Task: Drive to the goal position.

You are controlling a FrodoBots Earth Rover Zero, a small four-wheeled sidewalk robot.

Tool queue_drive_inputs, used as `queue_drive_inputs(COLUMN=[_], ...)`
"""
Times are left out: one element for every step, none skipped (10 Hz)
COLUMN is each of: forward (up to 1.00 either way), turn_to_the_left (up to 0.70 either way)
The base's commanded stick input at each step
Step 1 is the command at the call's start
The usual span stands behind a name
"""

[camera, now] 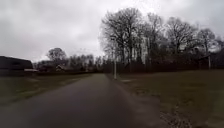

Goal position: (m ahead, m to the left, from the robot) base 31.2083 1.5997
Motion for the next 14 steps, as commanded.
queue_drive_inputs(forward=[1.00,1.00,1.00,1.00,1.00,1.00,1.00,1.00,1.00,1.00,1.00,1.00,1.00,1.00], turn_to_the_left=[0.40,0.40,0.40,0.40,0.40,0.40,0.29,0.00,0.00,0.00,0.00,0.00,0.00,0.00])
